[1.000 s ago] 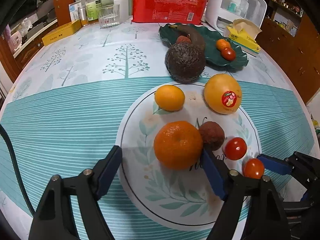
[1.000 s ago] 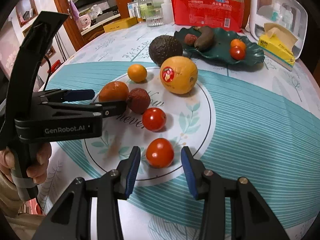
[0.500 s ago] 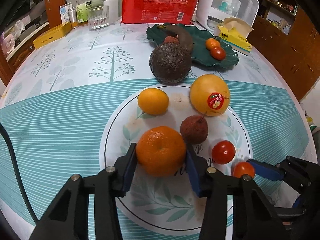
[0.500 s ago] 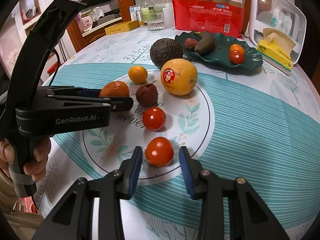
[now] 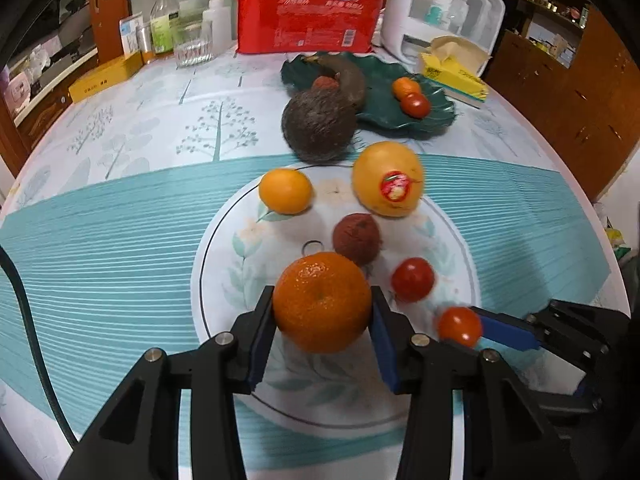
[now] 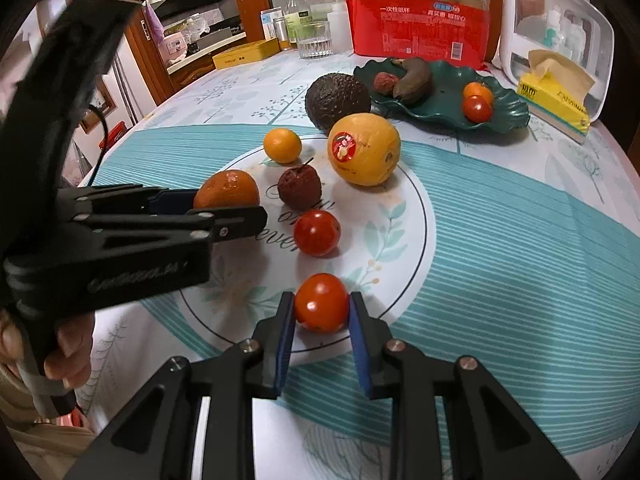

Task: Organize fruits
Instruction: 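Carry the orange to the green plate with left gripper while right gripper places tomato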

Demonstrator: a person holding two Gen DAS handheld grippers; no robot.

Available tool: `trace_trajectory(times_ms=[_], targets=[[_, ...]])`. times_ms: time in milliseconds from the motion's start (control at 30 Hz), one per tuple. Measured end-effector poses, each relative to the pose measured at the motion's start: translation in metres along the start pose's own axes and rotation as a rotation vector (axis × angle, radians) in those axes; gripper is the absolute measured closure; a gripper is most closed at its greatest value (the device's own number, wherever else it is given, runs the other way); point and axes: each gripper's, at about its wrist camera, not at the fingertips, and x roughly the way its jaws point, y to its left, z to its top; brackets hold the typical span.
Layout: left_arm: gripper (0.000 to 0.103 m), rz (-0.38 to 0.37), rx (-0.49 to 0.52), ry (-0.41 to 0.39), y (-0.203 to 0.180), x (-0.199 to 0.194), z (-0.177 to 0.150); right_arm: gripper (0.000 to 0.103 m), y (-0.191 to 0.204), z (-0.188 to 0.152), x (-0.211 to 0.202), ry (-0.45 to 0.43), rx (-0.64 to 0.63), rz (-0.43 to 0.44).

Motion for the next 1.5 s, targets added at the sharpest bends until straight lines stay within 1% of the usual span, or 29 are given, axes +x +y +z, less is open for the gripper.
trace_trajectory(times_ms=[133, 300, 400, 500, 633, 700, 833, 933, 1033, 1067, 1167, 1300, 1333, 1500], targets=[[0.060, -0.025, 0.025, -0.031, -0.009, -0.029, 0.004, 0.077, -0.001, 0.007, -0.013, -0.010, 0.017, 0.021], [0.060, -0.068, 0.053, -0.073, -0.015, -0.077, 0.030, 0.077, -0.003, 0.035, -0.055, -0.069, 0.013, 0.054], [0.060, -0.068, 0.092, -0.122, -0.020, -0.116, 0.058, 0.077, -0.007, 0.065, -0.090, -0.124, -0.007, 0.042], [0.060, -0.061, 0.125, -0.173, -0.027, -0.153, 0.088, 0.077, -0.012, 0.101, -0.134, -0.189, -0.026, 0.036], [0.060, -0.067, 0.152, -0.213, -0.034, -0.194, 0.129, 0.077, -0.019, 0.152, -0.190, -0.272, -0.034, 0.009], [0.060, -0.068, 0.163, -0.230, -0.038, -0.209, 0.148, 0.077, -0.020, 0.178, -0.215, -0.309, -0.045, -0.018], [0.060, -0.012, 0.186, -0.283, -0.048, -0.232, 0.194, 0.077, -0.025, 0.217, -0.245, -0.350, -0.043, -0.051], [0.060, -0.007, 0.167, -0.277, -0.049, -0.236, 0.230, 0.077, -0.031, 0.242, -0.259, -0.366, -0.029, -0.068], [0.060, 0.023, 0.147, -0.280, -0.049, -0.229, 0.262, 0.077, -0.039, 0.269, -0.261, -0.387, -0.027, -0.135], [0.060, 0.032, 0.142, -0.277, -0.049, -0.225, 0.269, 0.077, -0.043, 0.275, -0.258, -0.383, -0.022, -0.142], [0.060, 0.038, 0.121, -0.239, -0.049, -0.194, 0.291, 0.077, -0.059, 0.296, -0.237, -0.358, -0.004, -0.168], [0.060, 0.041, 0.102, -0.157, -0.048, -0.131, 0.304, 0.077, -0.093, 0.316, -0.186, -0.283, 0.053, -0.166], [0.060, 0.038, 0.096, -0.128, -0.048, -0.108, 0.305, 0.077, -0.104, 0.320, -0.169, -0.259, 0.074, -0.158], [0.060, 0.013, 0.078, 0.001, -0.048, -0.010, 0.301, 0.077, -0.155, 0.321, -0.078, -0.142, 0.176, -0.105]])
